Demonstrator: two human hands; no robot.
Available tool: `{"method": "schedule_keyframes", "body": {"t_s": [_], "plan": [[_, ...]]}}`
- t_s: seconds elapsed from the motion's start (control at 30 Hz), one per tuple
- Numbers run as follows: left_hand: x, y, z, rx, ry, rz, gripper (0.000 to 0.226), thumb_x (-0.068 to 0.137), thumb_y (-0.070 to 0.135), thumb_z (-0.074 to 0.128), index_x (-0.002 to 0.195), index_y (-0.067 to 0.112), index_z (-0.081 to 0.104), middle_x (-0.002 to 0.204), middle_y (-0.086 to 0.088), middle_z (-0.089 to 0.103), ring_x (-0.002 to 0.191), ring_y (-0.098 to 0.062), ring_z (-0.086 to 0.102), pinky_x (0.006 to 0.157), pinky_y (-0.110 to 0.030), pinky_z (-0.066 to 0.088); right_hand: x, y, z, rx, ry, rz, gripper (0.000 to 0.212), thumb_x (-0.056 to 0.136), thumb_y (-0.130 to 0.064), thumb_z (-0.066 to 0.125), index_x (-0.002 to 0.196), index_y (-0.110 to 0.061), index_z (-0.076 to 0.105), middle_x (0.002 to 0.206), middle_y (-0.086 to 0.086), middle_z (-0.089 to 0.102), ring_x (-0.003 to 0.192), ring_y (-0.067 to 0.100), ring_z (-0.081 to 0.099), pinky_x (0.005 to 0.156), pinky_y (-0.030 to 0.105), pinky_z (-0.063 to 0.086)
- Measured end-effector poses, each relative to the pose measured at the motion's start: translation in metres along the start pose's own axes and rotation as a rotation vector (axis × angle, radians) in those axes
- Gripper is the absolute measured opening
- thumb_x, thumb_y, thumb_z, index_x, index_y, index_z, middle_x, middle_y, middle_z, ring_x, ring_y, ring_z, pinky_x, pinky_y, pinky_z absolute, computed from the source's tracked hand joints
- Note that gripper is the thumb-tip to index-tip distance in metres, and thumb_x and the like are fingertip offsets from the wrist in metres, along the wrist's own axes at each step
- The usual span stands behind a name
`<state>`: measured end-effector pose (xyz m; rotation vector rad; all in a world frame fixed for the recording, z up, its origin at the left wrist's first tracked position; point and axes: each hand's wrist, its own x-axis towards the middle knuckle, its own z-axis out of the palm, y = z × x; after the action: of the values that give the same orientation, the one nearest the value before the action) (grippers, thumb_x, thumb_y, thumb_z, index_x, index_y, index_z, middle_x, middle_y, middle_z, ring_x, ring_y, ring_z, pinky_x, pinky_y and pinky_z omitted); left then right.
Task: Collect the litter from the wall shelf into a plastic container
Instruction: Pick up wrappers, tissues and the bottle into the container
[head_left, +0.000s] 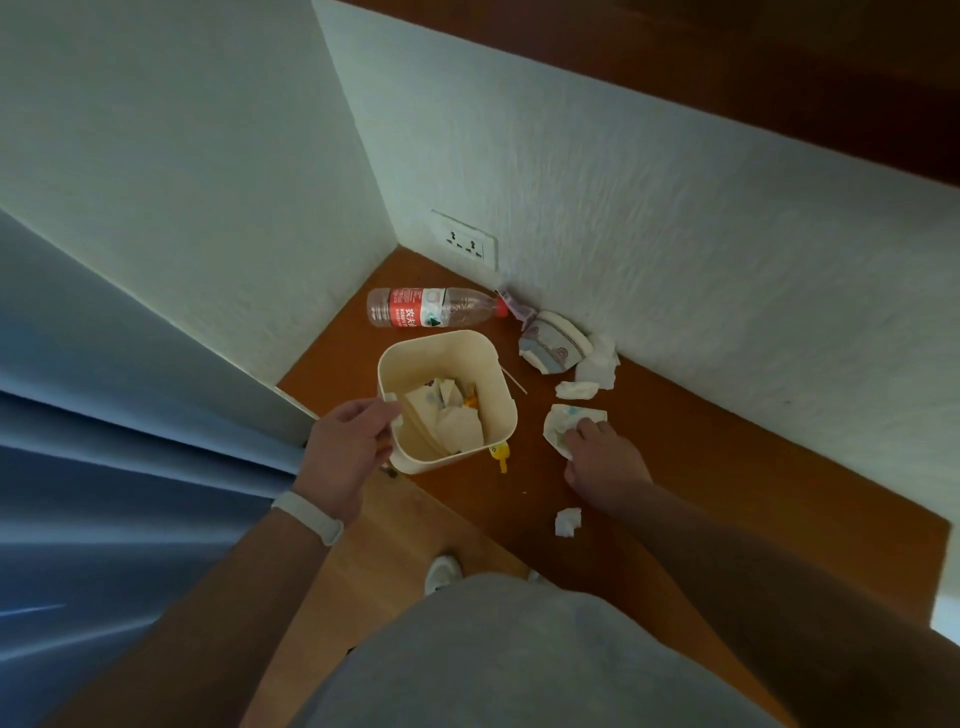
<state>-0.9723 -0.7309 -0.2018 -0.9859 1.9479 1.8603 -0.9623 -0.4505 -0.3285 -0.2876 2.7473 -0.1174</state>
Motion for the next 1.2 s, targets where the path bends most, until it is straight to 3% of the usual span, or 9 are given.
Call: {"method": "schedule_keyframes", "body": {"t_s": [0.2,0.33,0.47,0.67,0.8,1.0,1.2], "plan": [[0.001,0.008,0.002,0.030,-0.030,0.028,0.010,0.095,0.021,0.067,0.103,0.014,0.071,0.109,-0.015,0.076,0.106,-0.031,0.072,0.096,-0.046,0.057,-0.008,0.002,-0.016,-0.017,0.140,0.047,0.033,0.097,-0.031,0.046,0.127,-0.018,0.053,0.126,0.003,0.056,0.117,0.020,0.051,0.098,0.036,0.042],[0.002,0.015,0.008,0.040,-0.065,0.041,0.009,0.096,0.020,0.067,0.101,0.014,0.071,0.108,-0.015,0.077,0.103,-0.030,0.073,0.092,-0.045,0.059,-0.020,0.002,-0.037,0.095,0.313,0.125,0.028,0.096,-0.029,0.049,0.120,-0.019,0.058,0.109,-0.002,0.060,0.097,0.014,0.055,0.083,0.031,0.046],[0.004,0.018,0.017,0.042,-0.125,0.049,0.013,0.096,0.018,0.066,0.106,0.011,0.070,0.106,-0.012,0.077,0.093,-0.022,0.075,0.079,-0.036,0.060,-0.036,-0.006,-0.067,0.291,0.525,0.234,0.021,0.093,-0.024,0.056,0.110,-0.014,0.064,0.095,-0.002,0.060,0.083,0.013,0.054,0.073,0.032,0.050],[0.003,0.020,0.038,0.073,-0.204,0.062,0.012,0.094,0.016,0.067,0.103,0.008,0.071,0.115,-0.024,0.073,0.110,-0.038,0.070,0.096,-0.049,0.057,-0.058,-0.032,-0.127,0.607,0.821,0.206,0.013,0.090,-0.019,0.062,0.101,-0.013,0.064,0.090,-0.004,0.058,0.074,0.010,0.052,0.060,0.026,0.045],[-0.001,0.022,0.054,0.093,-0.284,0.077,0.012,0.095,0.015,0.067,0.103,0.006,0.070,0.115,-0.024,0.073,0.102,-0.036,0.071,0.099,-0.055,0.054,-0.057,-0.045,-0.149,0.840,0.753,0.282,0.004,0.090,-0.023,0.061,0.093,-0.020,0.062,0.080,-0.007,0.057,0.068,0.010,0.053,0.055,0.026,0.043],[-0.003,0.025,0.057,0.120,-0.321,0.109,0.010,0.093,0.015,0.068,0.096,0.007,0.073,0.100,-0.020,0.074,0.088,-0.026,0.067,0.097,-0.054,0.056,-0.036,-0.048,-0.141,0.836,0.553,0.412,0.007,0.089,-0.029,0.059,0.093,-0.024,0.059,0.081,-0.007,0.060,0.068,0.010,0.058,0.058,0.034,0.050],[0.002,0.024,0.044,0.144,-0.266,0.116,0.017,0.090,0.019,0.071,0.103,0.010,0.074,0.110,-0.020,0.076,0.109,-0.039,0.070,0.096,-0.055,0.056,-0.019,-0.050,-0.129,0.779,0.426,0.356,0.030,0.090,-0.036,0.061,0.116,-0.023,0.056,0.106,-0.010,0.056,0.089,0.009,0.058,0.076,0.032,0.051]]}}
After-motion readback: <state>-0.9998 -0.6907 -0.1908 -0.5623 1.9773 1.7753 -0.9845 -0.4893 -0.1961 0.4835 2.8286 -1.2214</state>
